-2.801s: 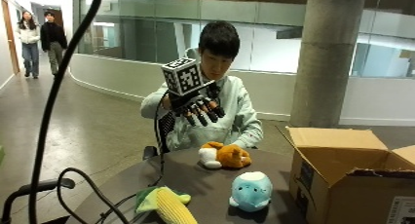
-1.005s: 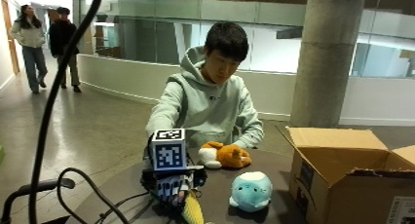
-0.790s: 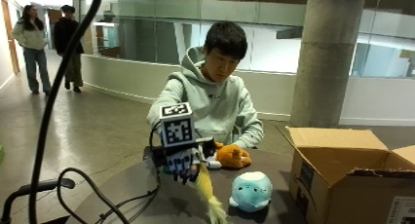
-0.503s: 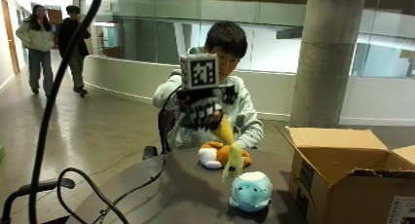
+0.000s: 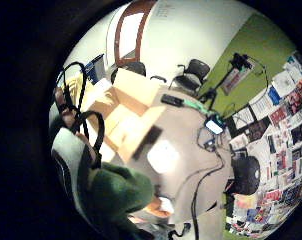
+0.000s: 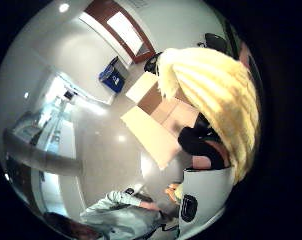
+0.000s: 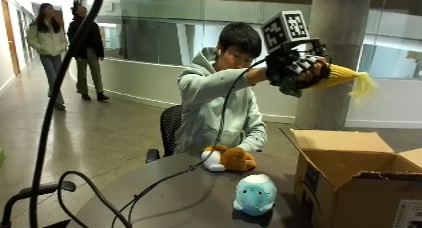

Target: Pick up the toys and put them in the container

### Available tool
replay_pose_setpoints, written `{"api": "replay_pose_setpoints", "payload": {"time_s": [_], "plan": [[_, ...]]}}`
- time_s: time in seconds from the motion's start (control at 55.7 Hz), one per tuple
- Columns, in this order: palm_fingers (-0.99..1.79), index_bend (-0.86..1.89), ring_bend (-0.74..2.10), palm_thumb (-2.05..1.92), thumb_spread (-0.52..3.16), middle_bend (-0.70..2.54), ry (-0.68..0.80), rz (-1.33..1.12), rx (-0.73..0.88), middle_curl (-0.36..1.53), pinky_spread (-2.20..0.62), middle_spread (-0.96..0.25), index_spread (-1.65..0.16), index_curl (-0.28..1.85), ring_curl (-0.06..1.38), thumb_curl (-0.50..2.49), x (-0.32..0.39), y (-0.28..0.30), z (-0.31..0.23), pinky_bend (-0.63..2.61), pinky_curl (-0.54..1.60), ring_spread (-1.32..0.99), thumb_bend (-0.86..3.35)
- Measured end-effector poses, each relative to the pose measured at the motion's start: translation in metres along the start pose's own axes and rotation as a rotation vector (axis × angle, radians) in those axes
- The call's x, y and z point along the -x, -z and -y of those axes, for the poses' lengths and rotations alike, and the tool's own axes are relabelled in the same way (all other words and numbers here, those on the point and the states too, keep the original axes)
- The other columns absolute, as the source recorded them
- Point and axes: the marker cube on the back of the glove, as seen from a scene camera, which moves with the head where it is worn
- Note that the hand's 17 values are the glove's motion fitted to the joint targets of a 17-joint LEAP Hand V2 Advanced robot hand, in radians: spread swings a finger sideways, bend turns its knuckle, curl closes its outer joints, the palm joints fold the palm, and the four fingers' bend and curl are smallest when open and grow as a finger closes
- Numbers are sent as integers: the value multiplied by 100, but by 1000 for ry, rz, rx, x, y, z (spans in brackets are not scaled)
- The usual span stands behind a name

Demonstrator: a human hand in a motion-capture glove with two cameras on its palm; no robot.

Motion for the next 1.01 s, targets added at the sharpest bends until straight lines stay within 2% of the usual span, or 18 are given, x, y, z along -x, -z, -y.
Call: {"api": "replay_pose_setpoints", "payload": {"time_s": [0.126,0.197,0.215,0.233,0.269,0.377,0.485,0.754,0.88,1.005], "plan": [[84,42,151,58,97,91,-12,36,56,100,-39,-33,-22,7,61,81,16,-35,30,128,59,-30,4],[35,38,139,48,117,65,2,81,47,94,-37,-31,-19,10,60,73,32,-42,30,126,59,-31,1],[18,39,133,44,120,56,7,94,38,92,-36,-30,-19,11,59,71,34,-43,31,125,60,-31,-1],[-19,44,117,39,121,45,12,106,30,88,-33,-26,-18,15,56,68,35,-43,31,119,59,-29,-4],[-33,49,99,32,124,36,23,118,18,83,-27,-22,-18,17,52,64,36,-43,30,112,56,-27,-6],[-30,45,65,22,130,21,40,63,17,72,-15,-14,-17,19,35,56,21,-33,20,89,43,-20,-4],[-23,38,50,17,134,14,23,54,-1,65,-9,-8,-18,22,29,50,-21,-24,14,77,37,-16,-2],[-13,25,33,10,139,14,-41,97,35,50,-3,-2,-20,28,26,40,-89,-9,-69,63,33,-11,-2],[-7,22,30,8,141,16,-59,3,101,47,-2,-2,-20,31,25,37,-137,-32,-109,59,32,-10,-1],[-4,20,28,8,143,17,-58,33,200,45,-2,-1,-20,33,26,35,-174,-70,-125,56,32,-10,-1]]}}
